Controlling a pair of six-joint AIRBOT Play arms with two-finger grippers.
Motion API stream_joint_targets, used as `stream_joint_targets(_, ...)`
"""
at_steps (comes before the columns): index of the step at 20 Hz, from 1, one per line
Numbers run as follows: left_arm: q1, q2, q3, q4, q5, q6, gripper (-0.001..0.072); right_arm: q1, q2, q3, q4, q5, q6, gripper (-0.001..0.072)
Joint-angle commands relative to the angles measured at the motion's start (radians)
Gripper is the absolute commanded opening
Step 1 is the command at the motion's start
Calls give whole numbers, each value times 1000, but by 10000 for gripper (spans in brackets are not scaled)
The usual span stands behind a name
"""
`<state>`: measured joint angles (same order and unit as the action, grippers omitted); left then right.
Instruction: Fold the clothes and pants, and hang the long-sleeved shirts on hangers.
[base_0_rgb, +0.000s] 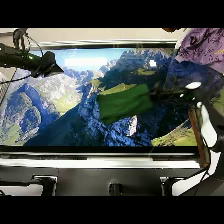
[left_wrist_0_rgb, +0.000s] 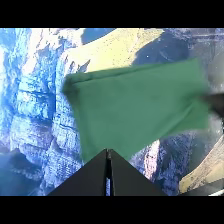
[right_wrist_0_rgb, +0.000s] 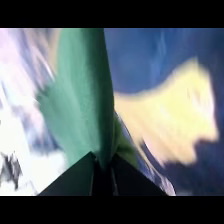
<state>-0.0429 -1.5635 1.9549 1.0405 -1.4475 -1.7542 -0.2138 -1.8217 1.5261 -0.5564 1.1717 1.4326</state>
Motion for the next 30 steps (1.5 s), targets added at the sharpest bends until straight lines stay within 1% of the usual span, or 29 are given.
stream_joint_targets(1, 0, 0, 0, 0, 0, 0, 22, -89, -1, 265, -146, 24, 218, 27)
stream_joint_targets(5, 0, 0, 0, 0, 0, 0, 22, -211, 0, 483, -288, 49, 378, 27)
stream_joint_targets(7, 0, 0, 0, 0, 0, -1, 22, -277, 2, 537, -306, 50, 446, 27)
stream_joint_targets(9, 0, 0, 0, 0, 0, 0, 22, -337, 25, 540, -334, 32, 510, 27)
stream_joint_targets(12, 0, 0, 0, 0, 0, -1, 22, -404, 67, 540, -425, 19, 605, 27)
stream_joint_targets(16, 0, 0, 0, 0, 0, -1, 22, -457, 121, 540, -502, 20, 716, 26)
stream_joint_targets(20, 0, 0, 0, -5, -3, -1, 22, -456, 191, 540, -711, 56, 807, 26)
stream_joint_targets(22, 0, 0, 0, -5, -3, -1, 22, -456, 220, 539, -810, 103, 836, 26)
stream_joint_targets(24, 0, 0, 0, -5, -4, -1, 22, -456, 238, 540, -874, 153, 842, 27)
stream_joint_targets(27, 0, 0, 0, -5, -5, 0, 22, -456, 247, 539, -918, 259, 842, 26)
stream_joint_targets(30, 0, 0, 0, -5, -21, 0, 22, -456, 247, 539, -977, 395, 842, 25)
